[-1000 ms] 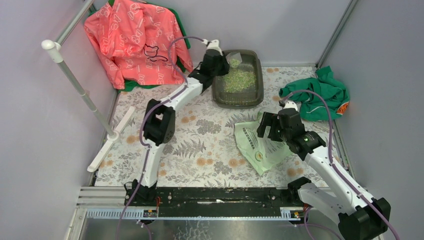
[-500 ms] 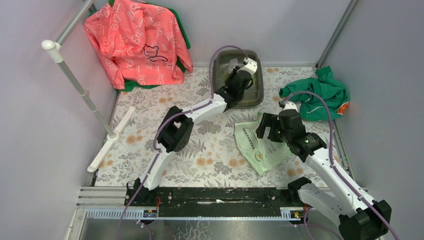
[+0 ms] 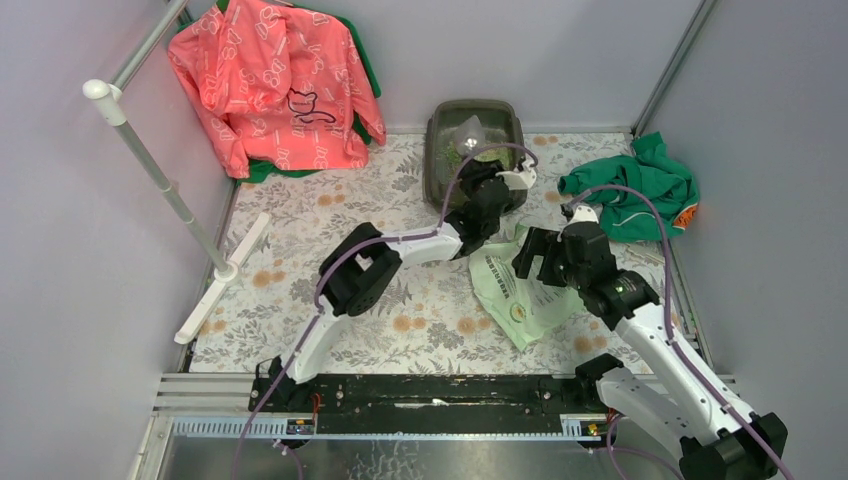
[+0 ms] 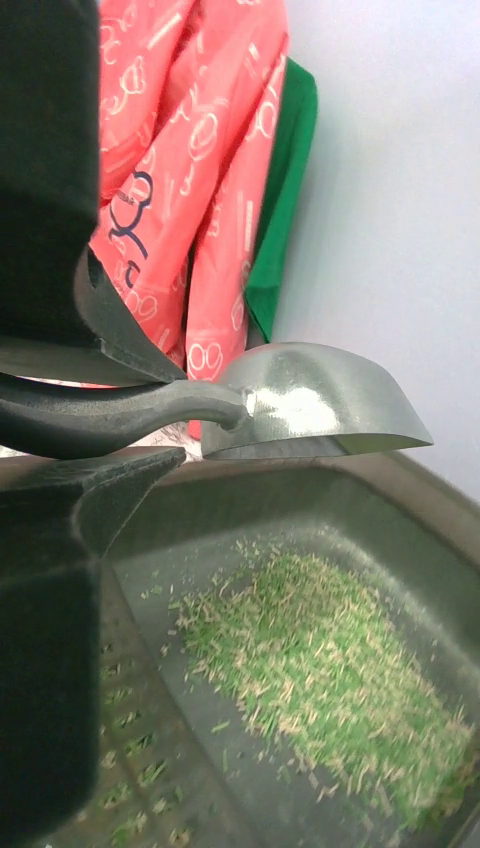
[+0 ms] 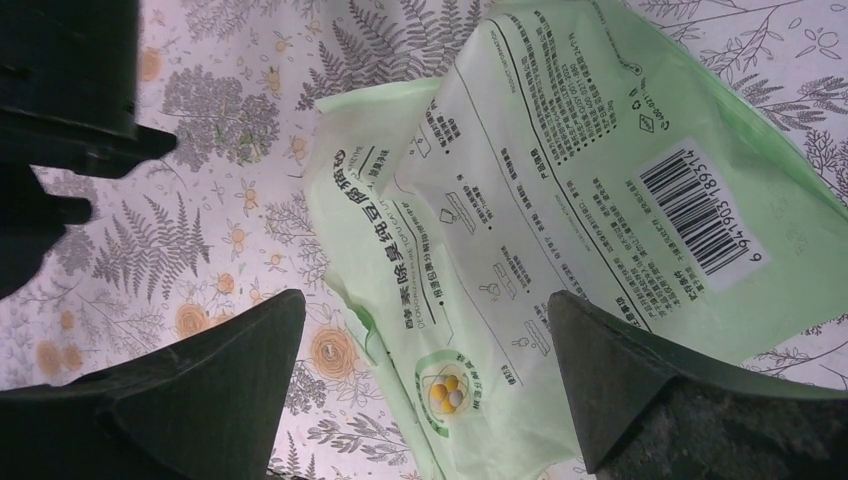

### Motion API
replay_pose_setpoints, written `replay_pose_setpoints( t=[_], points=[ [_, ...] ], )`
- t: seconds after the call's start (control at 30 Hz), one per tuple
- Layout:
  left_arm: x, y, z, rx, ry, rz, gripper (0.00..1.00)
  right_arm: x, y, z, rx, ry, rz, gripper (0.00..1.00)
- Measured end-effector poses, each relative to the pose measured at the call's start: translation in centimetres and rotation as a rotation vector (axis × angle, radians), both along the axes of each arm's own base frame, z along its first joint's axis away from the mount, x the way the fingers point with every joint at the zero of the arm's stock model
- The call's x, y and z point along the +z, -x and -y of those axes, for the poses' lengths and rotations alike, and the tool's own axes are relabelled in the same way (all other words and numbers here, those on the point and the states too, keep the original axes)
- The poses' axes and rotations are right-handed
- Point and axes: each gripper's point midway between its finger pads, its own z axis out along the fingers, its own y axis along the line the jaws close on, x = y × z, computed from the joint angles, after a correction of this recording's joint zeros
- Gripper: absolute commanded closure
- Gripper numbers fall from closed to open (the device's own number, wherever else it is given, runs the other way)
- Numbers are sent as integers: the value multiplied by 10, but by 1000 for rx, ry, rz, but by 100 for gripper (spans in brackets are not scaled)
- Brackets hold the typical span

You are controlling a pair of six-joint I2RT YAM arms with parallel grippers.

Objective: Fill the litter box with clean litter
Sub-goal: Pour the cat litter into the litter box, then place the spatula at the center of the board.

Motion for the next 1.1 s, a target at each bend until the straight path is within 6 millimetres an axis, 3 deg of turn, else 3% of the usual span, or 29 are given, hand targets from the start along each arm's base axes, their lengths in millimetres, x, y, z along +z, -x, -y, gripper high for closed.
replay_pose_setpoints(
  t=[0.17,0.3,0.43,0.53,0.6,0.67,0.77,0.8,0.97,1.0,1.1],
  points=[
    [48,1,-22,45,156,34,100,11,6,2,-5,-19,28,0],
    [115,12,-70,96,432,83,100,15,10,1,5,-33,26,0],
    [170,20,-156,135,819,136,100,14,13,-1,15,-43,13,0],
    [177,26,-225,190,1069,181,100,14,14,-5,29,-57,4,0],
    [159,26,-257,232,1220,183,100,11,14,-7,37,-61,-9,0],
    [129,23,-262,239,1337,136,100,9,15,-9,45,-64,-24,0],
    [53,23,-250,264,1497,-29,100,7,14,-12,51,-69,-34,0],
    [18,25,-243,291,1551,-101,100,7,14,-13,55,-74,-36,0],
    [-87,36,-216,375,1763,-299,100,1,7,-18,58,-80,-48,0],
    [-99,35,-212,380,1805,-316,100,-1,6,-19,58,-79,-53,0],
    [-106,20,-198,313,1944,-303,100,-10,3,-21,59,-70,-76,0]
  ],
)
